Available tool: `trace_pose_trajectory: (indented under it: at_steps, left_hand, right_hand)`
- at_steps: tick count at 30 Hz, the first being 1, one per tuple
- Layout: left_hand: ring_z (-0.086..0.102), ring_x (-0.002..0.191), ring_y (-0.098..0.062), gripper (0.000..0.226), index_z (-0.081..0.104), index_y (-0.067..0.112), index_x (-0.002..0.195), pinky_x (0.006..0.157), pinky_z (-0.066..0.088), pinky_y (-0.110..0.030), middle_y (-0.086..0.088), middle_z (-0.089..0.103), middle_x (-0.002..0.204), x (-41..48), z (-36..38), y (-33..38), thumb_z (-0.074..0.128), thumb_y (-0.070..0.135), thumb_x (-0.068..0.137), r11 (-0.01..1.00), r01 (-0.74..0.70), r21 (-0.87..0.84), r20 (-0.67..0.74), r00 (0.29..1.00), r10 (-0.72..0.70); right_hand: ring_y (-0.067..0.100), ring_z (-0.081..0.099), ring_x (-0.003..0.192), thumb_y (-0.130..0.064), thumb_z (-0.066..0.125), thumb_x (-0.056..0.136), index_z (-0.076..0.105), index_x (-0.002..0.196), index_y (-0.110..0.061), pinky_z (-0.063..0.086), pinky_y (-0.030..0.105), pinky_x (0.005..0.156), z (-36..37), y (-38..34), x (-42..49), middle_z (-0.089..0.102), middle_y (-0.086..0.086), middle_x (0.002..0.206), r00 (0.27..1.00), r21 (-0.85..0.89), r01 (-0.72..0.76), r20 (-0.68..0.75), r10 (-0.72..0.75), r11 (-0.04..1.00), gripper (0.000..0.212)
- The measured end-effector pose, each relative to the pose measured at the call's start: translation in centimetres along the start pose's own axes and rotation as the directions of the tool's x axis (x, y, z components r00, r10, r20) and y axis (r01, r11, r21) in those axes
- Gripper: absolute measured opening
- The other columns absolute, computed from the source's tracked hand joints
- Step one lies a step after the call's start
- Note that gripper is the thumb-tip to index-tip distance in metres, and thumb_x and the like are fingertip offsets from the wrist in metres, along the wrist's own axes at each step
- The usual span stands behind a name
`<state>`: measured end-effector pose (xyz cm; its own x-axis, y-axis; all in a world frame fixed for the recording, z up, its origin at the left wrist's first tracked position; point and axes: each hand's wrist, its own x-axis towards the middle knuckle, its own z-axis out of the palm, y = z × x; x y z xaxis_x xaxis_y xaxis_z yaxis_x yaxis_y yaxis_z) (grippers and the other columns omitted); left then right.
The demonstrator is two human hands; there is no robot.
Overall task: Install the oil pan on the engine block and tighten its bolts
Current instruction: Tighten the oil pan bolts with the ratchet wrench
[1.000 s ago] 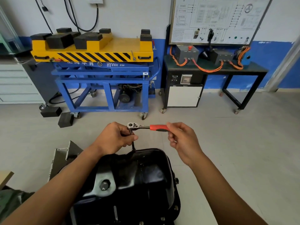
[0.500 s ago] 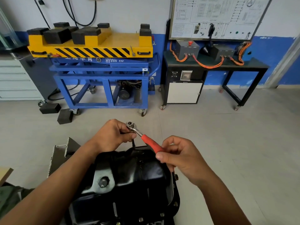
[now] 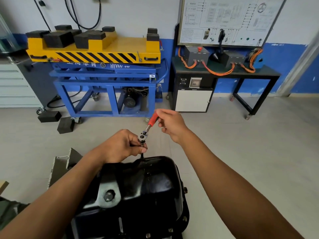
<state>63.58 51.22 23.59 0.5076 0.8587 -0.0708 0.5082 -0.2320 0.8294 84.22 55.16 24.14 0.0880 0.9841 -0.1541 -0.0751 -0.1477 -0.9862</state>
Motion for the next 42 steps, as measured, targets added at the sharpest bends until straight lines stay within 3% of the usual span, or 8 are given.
trace_pose_trajectory:
  at_steps: [6, 11, 17, 21, 26, 31, 35, 42]
  left_hand:
    - [0.060, 0.075, -0.023, 0.012, 0.079, 0.005, 0.091, 0.082, 0.054, -0.056, -0.023, 0.074, 0.087, -0.3, 0.0, 0.1, 0.078, 0.015, 0.085, 1.000, 0.009, -0.008, -0.008, 1.000, -0.009]
    - [0.065, 0.069, -0.030, 0.011, 0.078, 0.003, 0.083, 0.074, 0.058, -0.047, -0.017, 0.074, 0.083, -0.6, 0.4, 0.1, 0.077, 0.013, 0.087, 0.999, 0.025, 0.023, -0.143, 0.989, -0.021]
    - [0.073, 0.076, -0.028, 0.015, 0.077, -0.003, 0.086, 0.074, 0.062, -0.039, -0.005, 0.077, 0.081, -0.4, 0.7, 0.3, 0.080, 0.011, 0.083, 0.997, 0.069, -0.042, -0.199, 0.977, -0.076]
    - [0.066, 0.065, -0.019, 0.013, 0.078, 0.003, 0.082, 0.075, 0.059, -0.045, -0.008, 0.076, 0.075, -0.4, 0.7, 0.3, 0.083, 0.014, 0.080, 0.998, 0.064, 0.002, -0.173, 0.983, -0.063]
    - [0.066, 0.070, -0.039, 0.012, 0.079, 0.006, 0.082, 0.074, 0.058, -0.051, -0.016, 0.074, 0.075, -0.4, 0.4, 0.2, 0.083, 0.018, 0.081, 0.998, 0.024, 0.053, -0.157, 0.987, -0.016]
    - [0.059, 0.062, -0.023, 0.015, 0.078, 0.005, 0.077, 0.060, 0.050, -0.033, -0.013, 0.071, 0.067, -0.3, 0.2, 0.1, 0.081, 0.018, 0.082, 0.997, 0.042, 0.071, -0.148, 0.988, -0.032]
    - [0.058, 0.062, -0.019, 0.010, 0.078, 0.004, 0.084, 0.062, 0.052, -0.036, -0.014, 0.072, 0.071, -0.4, 0.1, 0.2, 0.080, 0.014, 0.084, 0.998, 0.042, 0.053, -0.110, 0.993, -0.035]
    - [0.056, 0.059, 0.001, 0.015, 0.076, -0.004, 0.087, 0.065, 0.047, -0.019, 0.012, 0.070, 0.064, 0.1, 0.2, 0.1, 0.079, 0.011, 0.084, 0.999, 0.017, 0.045, -0.024, 1.000, -0.016]
  right_hand:
    - [0.010, 0.050, 0.054, -0.027, 0.058, 0.101, 0.074, 0.096, -0.023, 0.035, 0.024, 0.050, 3.0, -0.6, 2.3, 0.057, 0.003, 0.070, 0.985, -0.125, 0.034, 0.171, -0.012, 0.992, 0.017]
    - [0.011, 0.048, 0.055, -0.022, 0.059, 0.100, 0.070, 0.103, -0.013, 0.034, 0.022, 0.048, -0.8, 0.4, 0.5, 0.059, 0.001, 0.067, 0.996, -0.020, 0.024, 0.081, -0.022, 1.000, 0.015]
    - [0.014, 0.048, 0.058, -0.013, 0.068, 0.093, 0.068, 0.086, -0.017, 0.035, 0.026, 0.054, -6.2, 2.0, -7.1, 0.057, 0.002, 0.065, 0.998, 0.117, 0.059, 0.015, -0.061, 0.991, 0.008]
    - [0.013, 0.051, 0.054, -0.010, 0.077, 0.082, 0.067, 0.075, -0.023, 0.040, 0.021, 0.052, -6.7, 3.0, -13.1, 0.061, 0.002, 0.063, 0.984, 0.001, 0.149, 0.104, -0.148, 0.989, 0.018]
    - [0.011, 0.059, 0.057, -0.019, 0.083, 0.075, 0.064, 0.074, -0.023, 0.045, 0.017, 0.058, -4.8, 3.4, -16.7, 0.067, 0.001, 0.066, 0.961, -0.116, 0.226, 0.189, -0.202, 0.967, 0.020]
    - [0.008, 0.055, 0.055, -0.012, 0.083, 0.077, 0.064, 0.076, -0.017, 0.044, 0.015, 0.056, -4.6, 3.2, -16.2, 0.065, -0.002, 0.064, 0.968, -0.086, 0.213, 0.155, -0.198, 0.973, 0.020]
    - [0.013, 0.050, 0.050, -0.019, 0.081, 0.074, 0.064, 0.080, -0.014, 0.040, 0.019, 0.049, -5.7, 3.2, -14.9, 0.064, 0.006, 0.064, 0.987, 0.036, 0.129, 0.097, -0.132, 0.991, 0.019]
    - [0.013, 0.047, 0.053, -0.016, 0.067, 0.094, 0.069, 0.091, -0.016, 0.036, 0.023, 0.050, -6.4, 2.3, -8.7, 0.058, 0.000, 0.065, 0.997, 0.102, -0.004, -0.079, 0.012, 0.995, 0.004]
